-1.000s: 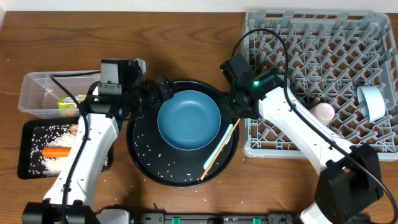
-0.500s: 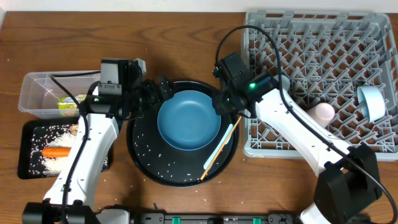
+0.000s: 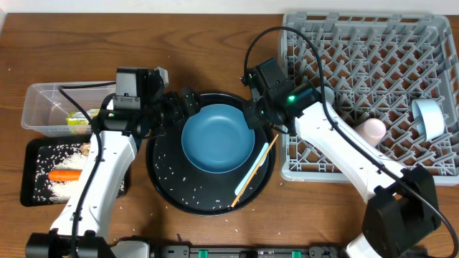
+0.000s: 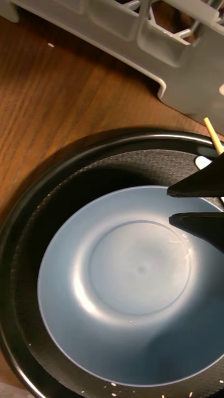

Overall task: Sort waste into correct bins and load items into the dishwasher rack
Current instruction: 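Close the right gripper on the blue plate's rim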

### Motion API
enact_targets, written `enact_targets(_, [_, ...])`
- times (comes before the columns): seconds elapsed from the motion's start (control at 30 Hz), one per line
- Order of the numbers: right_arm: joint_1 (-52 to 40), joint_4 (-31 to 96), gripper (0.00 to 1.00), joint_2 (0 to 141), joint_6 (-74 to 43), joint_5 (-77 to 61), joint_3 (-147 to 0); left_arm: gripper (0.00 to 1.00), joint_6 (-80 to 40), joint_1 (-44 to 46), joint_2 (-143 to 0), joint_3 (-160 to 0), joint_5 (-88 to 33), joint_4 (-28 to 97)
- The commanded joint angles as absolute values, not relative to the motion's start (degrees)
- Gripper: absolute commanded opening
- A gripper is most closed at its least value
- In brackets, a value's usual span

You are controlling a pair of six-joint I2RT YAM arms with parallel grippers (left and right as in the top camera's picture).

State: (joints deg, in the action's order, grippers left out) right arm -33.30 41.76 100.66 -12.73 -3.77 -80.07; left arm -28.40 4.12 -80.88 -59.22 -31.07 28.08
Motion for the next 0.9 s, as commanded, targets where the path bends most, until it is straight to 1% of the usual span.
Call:
enact_targets(0.0, [-33.82,41.1,0.01,100.86,-12.01,-2.74,-80.03,0.98,-27.66,3.77,-80.88,-59.22,-30.39,28.03])
enact_targets(0.07, [-33.82,40.75,0.02,101.67,-11.66,-2.76,-80.01,0.98,-27.66,3.77,-80.88,-59.22,-30.39,28.03])
enact_targets(0.13, [-33.82,40.29,0.07,102.85,-11.68,-2.81,-80.01,0.98,-27.66,3.77,-80.88,-59.22,-30.39,28.03])
enact_targets(0.2, [-33.82,39.55,0.16,104.62,-11.66,-3.18,-80.01,0.98,-27.66,3.77,-80.88,-59.22,-30.39,28.03])
enact_targets(0.23, [-33.82,39.13,0.23,105.45,-11.66,-3.44,-80.01,0.98,-27.66,3.77,-80.88,-59.22,-30.39,28.03])
enact_targets(0.33, [-33.82,37.41,0.31,108.09,-10.35,-3.44,-80.01,0.98,-27.66,3.77,-80.88,-59.22,-30.39,28.03])
enact_targets(0.43, [-33.82,35.99,0.42,110.15,-9.69,-3.51,-80.01,0.98,-27.66,3.77,-80.88,-59.22,-30.39,28.03])
enact_targets(0.57, [-33.82,34.85,0.42,111.92,-9.08,-5.78,-80.01,0.98,-27.66,3.77,-80.88,-59.22,-30.39,28.03])
enact_targets(0.87, [-34.22,32.69,0.4,115.52,-9.1,-7.14,-80.01,0.98,-27.66,3.77,-80.88,-59.22,-30.39,28.03])
